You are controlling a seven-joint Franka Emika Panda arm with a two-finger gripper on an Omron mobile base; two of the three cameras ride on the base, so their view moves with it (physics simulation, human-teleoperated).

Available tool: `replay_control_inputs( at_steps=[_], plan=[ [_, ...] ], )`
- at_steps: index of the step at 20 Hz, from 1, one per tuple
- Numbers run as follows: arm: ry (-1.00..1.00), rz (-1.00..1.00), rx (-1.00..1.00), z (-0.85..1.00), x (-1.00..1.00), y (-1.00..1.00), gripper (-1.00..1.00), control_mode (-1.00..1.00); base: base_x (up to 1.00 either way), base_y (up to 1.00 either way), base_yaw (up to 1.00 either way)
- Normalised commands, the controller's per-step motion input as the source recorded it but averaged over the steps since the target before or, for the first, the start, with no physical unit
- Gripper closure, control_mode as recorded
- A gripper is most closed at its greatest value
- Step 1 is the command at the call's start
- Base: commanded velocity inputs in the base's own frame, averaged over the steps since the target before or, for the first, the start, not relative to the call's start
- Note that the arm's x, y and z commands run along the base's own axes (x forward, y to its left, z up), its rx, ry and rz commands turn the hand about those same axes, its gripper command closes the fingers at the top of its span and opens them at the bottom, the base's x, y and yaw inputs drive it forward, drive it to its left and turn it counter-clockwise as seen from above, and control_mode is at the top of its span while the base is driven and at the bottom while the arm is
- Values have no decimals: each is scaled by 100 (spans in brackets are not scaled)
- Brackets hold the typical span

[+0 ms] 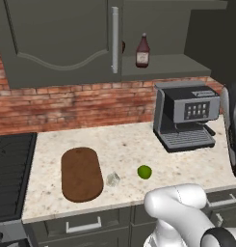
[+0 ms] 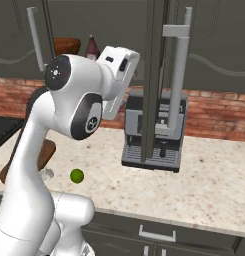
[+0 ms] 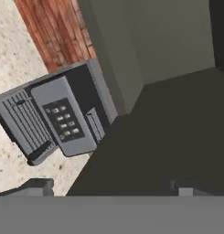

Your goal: Open the cabinet. Place the bowl and condiment on the counter. Then place the lime and garlic on the cutting board.

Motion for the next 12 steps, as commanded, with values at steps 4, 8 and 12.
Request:
replay_control_inputs(
  at_steps=[4, 8, 12],
  plan=[
    [-38, 15, 0, -23, -61, 100, -100, -100, 0, 0, 0],
    [-11, 14, 17, 2, -20, 100, -100, -100, 0, 0, 0],
    [3, 18, 16, 2, -47, 80, -100, -100, 0, 0, 0]
  ],
)
